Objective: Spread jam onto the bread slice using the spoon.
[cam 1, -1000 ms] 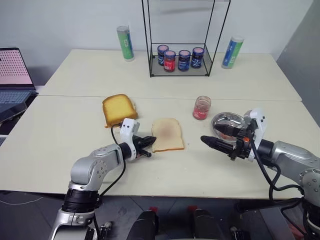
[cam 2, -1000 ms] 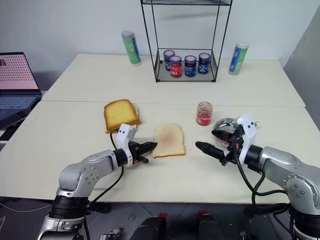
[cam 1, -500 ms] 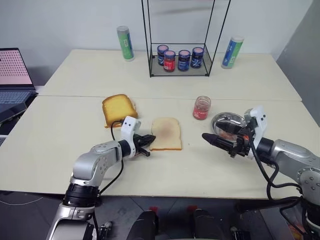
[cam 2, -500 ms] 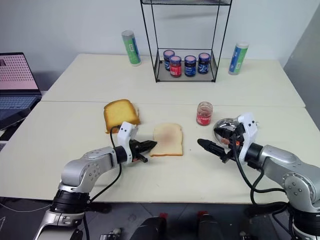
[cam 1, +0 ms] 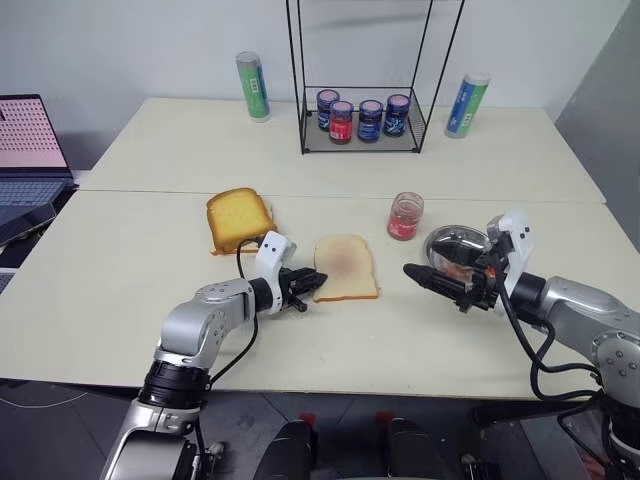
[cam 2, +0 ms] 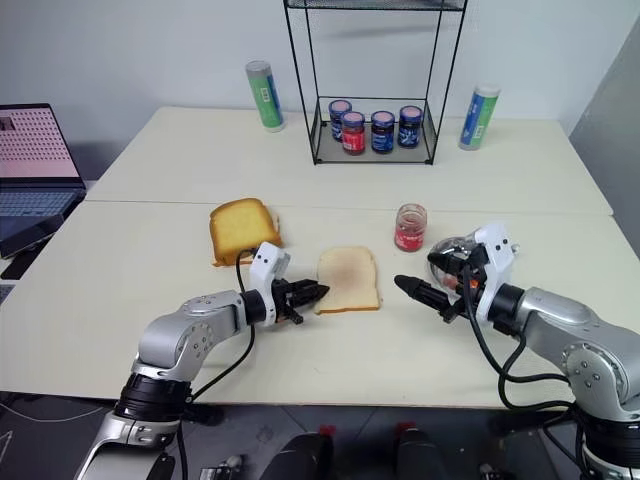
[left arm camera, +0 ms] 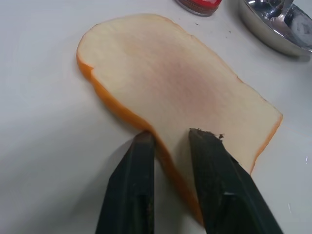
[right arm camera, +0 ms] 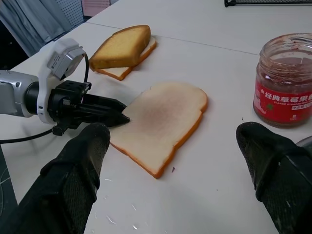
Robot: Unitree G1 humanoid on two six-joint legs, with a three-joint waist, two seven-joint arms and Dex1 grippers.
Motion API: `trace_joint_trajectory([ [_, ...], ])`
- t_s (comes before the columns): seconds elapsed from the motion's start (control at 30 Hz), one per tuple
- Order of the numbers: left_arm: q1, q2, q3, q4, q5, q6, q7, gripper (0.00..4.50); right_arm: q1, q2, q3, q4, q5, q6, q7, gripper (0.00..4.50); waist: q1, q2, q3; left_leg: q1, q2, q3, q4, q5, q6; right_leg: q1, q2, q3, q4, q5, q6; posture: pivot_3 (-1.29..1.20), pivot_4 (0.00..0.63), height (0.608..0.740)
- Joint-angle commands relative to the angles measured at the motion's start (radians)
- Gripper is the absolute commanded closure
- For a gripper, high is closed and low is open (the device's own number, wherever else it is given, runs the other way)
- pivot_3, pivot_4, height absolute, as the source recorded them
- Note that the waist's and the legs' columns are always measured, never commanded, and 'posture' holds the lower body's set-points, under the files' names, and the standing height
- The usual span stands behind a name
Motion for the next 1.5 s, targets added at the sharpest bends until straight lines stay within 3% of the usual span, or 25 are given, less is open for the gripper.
trace_joint_trajectory([
  [0.03, 0.004, 0.046, 0.046, -0.051, -0.011, 0.006, -0.023, 2.39, 0.010, 0.005, -0.040, -0.010, -0.007, -0.034, -0.008, 0.00, 0.000, 0.000, 0.000, 0.000, 0.000, 0.000, 0.000, 0.000, 0.000, 0.000, 0.000, 0.000, 0.000, 0.000, 0.000, 0.00, 0.150, 0.740],
  [0.27, 0.042, 0.153, 0.069, -0.129, -0.004, 0.002, -0.061, 0.94, 0.035, 0.060, -0.186, 0.083, -0.010, -0.073, -0.109, 0.00, -0.001, 0.000, 0.000, 0.000, 0.000, 0.000, -0.001, 0.000, 0.000, 0.000, 0.000, 0.000, 0.000, 0.000, 0.000, 0.00, 0.150, 0.740],
  [0.43, 0.014, 0.183, -0.022, -0.222, 0.058, -0.147, -0.145, 0.05, 0.025, 0.123, -0.301, 0.237, -0.073, -0.137, -0.237, 0.00, 0.002, 0.001, 0.000, 0.000, 0.000, 0.000, -0.001, 0.000, 0.000, 0.000, 0.000, 0.000, 0.000, 0.000, 0.000, 0.00, 0.150, 0.740],
  [0.67, -0.089, 0.116, -0.138, -0.292, 0.120, -0.327, -0.216, 0.05, -0.005, 0.160, -0.428, 0.425, -0.001, -0.123, -0.273, 0.00, 0.001, 0.001, 0.000, 0.000, 0.000, 0.002, -0.001, 0.000, 0.000, 0.001, 0.000, 0.001, 0.000, 0.000, 0.000, 0.00, 0.150, 0.740],
  [0.9, -0.199, 0.031, -0.182, -0.245, 0.128, -0.360, -0.240, 0.05, -0.101, 0.163, -0.440, 0.604, 0.064, -0.090, -0.208, 0.00, -0.008, 0.002, 0.000, 0.001, 0.001, 0.003, -0.001, 0.000, 0.000, 0.001, 0.001, 0.001, 0.000, 0.000, 0.000, 0.00, 0.150, 0.740],
  [1.13, -0.212, 0.021, -0.181, -0.206, 0.147, -0.360, -0.249, 0.05, -0.250, 0.152, -0.369, 0.861, 0.001, -0.121, -0.087, 0.00, -0.009, 0.002, 0.000, 0.001, 0.001, 0.002, -0.001, 0.000, 0.000, 0.001, 0.001, 0.000, 0.000, 0.000, 0.000, 0.00, 0.150, 0.740],
  [1.5, -0.200, 0.019, -0.162, -0.233, 0.144, -0.328, -0.233, 0.05, -0.351, 0.136, -0.342, 1.068, -0.079, -0.198, -0.004, 0.00, -0.006, 0.002, 0.000, 0.000, 0.000, 0.002, 0.000, 0.000, 0.000, 0.001, 0.000, 0.001, 0.000, 0.000, 0.000, 0.00, 0.150, 0.740],
])
